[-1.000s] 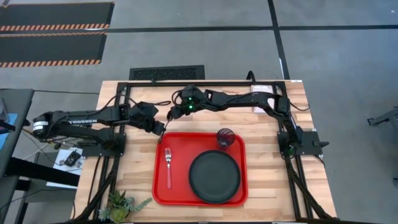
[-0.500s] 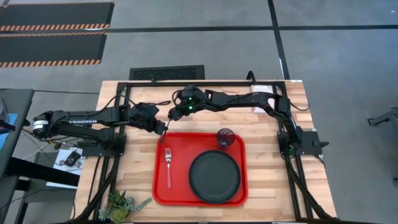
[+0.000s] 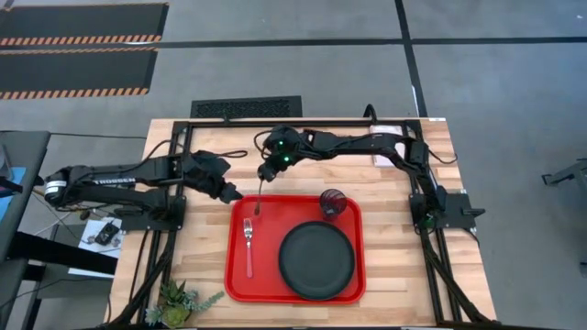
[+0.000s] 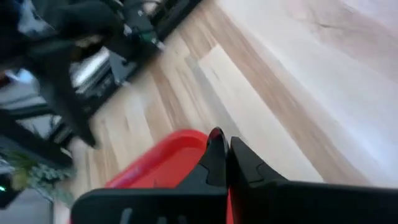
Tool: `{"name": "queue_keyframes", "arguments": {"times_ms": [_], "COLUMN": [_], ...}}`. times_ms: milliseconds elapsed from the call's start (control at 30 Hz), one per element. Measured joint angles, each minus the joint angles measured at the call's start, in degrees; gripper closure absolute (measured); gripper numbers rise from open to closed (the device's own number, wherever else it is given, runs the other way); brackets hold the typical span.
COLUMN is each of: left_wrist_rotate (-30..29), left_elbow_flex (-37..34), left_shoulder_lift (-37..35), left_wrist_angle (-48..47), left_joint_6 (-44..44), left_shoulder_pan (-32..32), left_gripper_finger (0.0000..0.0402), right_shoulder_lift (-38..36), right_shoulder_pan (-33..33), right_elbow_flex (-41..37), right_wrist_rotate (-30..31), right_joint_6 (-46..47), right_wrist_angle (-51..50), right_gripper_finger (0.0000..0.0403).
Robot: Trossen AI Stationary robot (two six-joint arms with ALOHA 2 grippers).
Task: Pick and place plate/cup/fork/spoon on tray
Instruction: Put the spoon into the red serving tray
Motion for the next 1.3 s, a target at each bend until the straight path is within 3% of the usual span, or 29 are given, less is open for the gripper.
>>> {"name": "queue_keyframes", "arguments": {"times_ms": [233,333,633,900,1300], "left_wrist_rotate": [2.2,0.9,-6.5,-7.5,-10.0], "left_elbow_flex": [0.0,0.0,0.0,0.0,0.0], "left_shoulder_lift": [-4.7,-6.9,-10.8,-10.8,-10.6], "left_wrist_angle": [-3.7,-3.9,-4.2,-4.1,-4.2], "left_joint_6": [-1.8,-2.1,-3.7,-5.2,-5.0], "left_shoulder_pan": [0.0,0.0,0.0,0.0,0.0], "left_gripper_finger": [0.0263,0.0259,0.0258,0.0258,0.0258], "right_shoulder_lift": [0.0,0.0,0.0,0.0,5.7], "right_shoulder_pan": [3.5,6.2,12.5,14.9,15.8], "right_elbow_flex": [-0.2,-3.1,-14.4,-17.5,-16.8], "right_wrist_rotate": [-8.6,-10.6,-5.2,-1.0,-2.3], "right_joint_6": [-5.1,-5.2,2.2,2.2,8.3], "right_wrist_angle": [0.6,5.9,23.7,25.5,30.5], "right_gripper_finger": [0.0399,0.0400,0.0400,0.0397,0.0395]}}
